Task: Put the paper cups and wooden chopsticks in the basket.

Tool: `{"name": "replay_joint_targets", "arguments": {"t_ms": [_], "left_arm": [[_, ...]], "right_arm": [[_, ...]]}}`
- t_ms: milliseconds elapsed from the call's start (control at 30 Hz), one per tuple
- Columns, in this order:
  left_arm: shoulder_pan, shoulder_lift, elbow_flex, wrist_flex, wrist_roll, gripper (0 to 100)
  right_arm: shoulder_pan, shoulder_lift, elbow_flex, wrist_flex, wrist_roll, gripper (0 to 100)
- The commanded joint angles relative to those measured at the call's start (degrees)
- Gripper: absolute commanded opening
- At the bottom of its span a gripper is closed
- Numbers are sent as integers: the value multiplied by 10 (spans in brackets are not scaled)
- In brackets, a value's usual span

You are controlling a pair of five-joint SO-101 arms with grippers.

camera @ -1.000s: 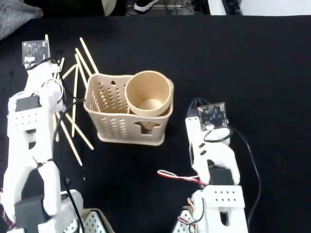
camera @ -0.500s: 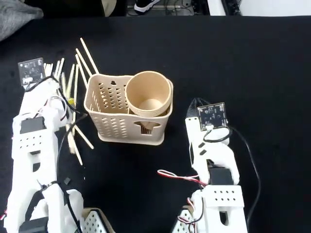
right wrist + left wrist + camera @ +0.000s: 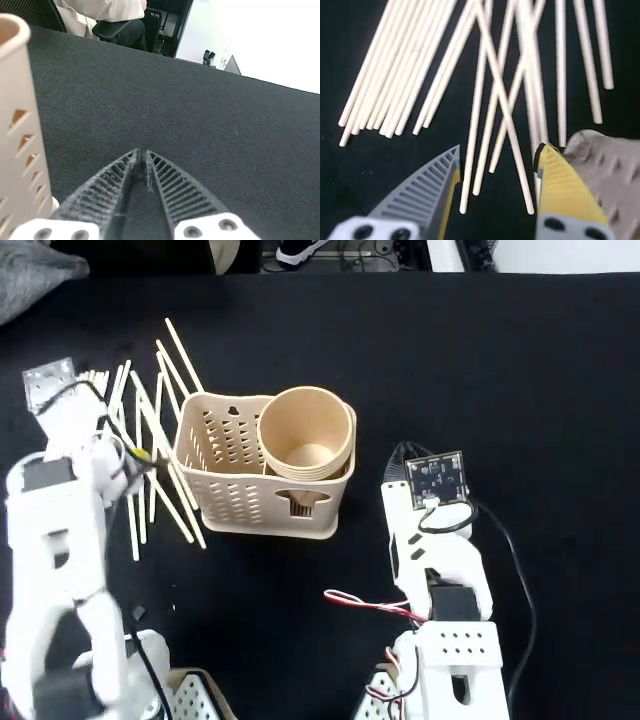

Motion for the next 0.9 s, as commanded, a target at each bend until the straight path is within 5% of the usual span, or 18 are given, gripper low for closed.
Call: {"name": "replay_joint_targets", "arguments": {"t_ms": [0,333,867], "left_arm": [[-9,185,-167,65,18,230],[4,508,-502,198,17,132],[-2,595,-621,249,-25,30]], "right_arm": [[5,0,-2,0,-2,11],[5,0,-2,0,-1,11],[6,0,-2,0,0,11]]}}
